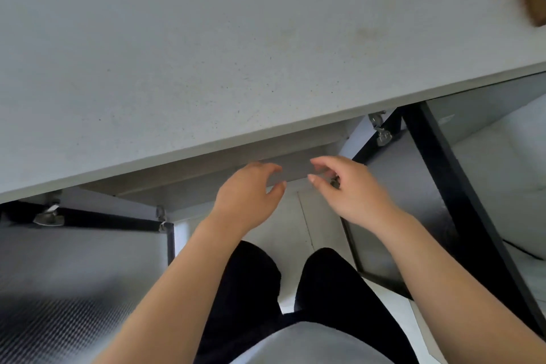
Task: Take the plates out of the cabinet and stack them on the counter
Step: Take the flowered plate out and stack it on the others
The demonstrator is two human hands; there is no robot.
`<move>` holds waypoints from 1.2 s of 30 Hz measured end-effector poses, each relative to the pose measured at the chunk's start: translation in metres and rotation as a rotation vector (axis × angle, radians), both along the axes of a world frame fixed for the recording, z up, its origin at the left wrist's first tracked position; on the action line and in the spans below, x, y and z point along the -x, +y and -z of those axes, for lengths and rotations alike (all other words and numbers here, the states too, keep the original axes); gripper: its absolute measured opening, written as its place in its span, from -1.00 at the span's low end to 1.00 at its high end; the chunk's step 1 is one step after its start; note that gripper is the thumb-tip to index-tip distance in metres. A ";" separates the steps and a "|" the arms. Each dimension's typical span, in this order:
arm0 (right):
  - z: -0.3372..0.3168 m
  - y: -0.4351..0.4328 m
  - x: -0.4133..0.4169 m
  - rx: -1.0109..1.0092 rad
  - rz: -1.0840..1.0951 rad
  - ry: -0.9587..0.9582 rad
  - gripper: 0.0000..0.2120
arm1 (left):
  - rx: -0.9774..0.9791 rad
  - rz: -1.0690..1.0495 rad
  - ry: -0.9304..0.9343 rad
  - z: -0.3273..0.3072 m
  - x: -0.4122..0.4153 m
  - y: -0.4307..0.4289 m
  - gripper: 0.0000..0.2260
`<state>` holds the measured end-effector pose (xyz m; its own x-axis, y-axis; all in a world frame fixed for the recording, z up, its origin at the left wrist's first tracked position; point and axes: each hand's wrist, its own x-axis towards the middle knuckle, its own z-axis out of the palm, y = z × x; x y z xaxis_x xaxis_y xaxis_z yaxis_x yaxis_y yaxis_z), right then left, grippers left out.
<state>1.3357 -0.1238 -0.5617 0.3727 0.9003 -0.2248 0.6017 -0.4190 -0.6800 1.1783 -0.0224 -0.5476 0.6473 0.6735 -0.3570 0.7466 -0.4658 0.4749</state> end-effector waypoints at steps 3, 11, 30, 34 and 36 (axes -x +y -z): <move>0.053 0.013 -0.004 -0.037 0.040 0.010 -0.64 | -0.029 0.005 -0.039 0.048 -0.012 0.015 -0.66; 0.203 0.050 -0.027 -0.122 0.077 -0.070 -0.63 | -0.150 0.048 -0.090 0.203 -0.041 0.059 -0.73; 0.345 0.134 -0.080 -0.468 0.021 -0.319 -0.70 | -0.550 -0.186 -0.215 0.363 -0.048 0.120 -0.58; 0.344 0.158 -0.097 -0.597 0.052 -0.445 -0.69 | -0.532 -0.198 -0.266 0.370 -0.048 0.131 -0.55; 0.343 0.171 -0.104 -0.626 0.035 -0.500 -0.68 | -0.520 -0.167 -0.266 0.374 -0.051 0.134 -0.48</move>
<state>1.4399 0.0468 -0.9045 0.3258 0.7902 0.5191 0.8911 -0.0732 -0.4478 1.2289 0.1118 -0.9214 0.5394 0.8166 0.2055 0.7165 -0.5734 0.3973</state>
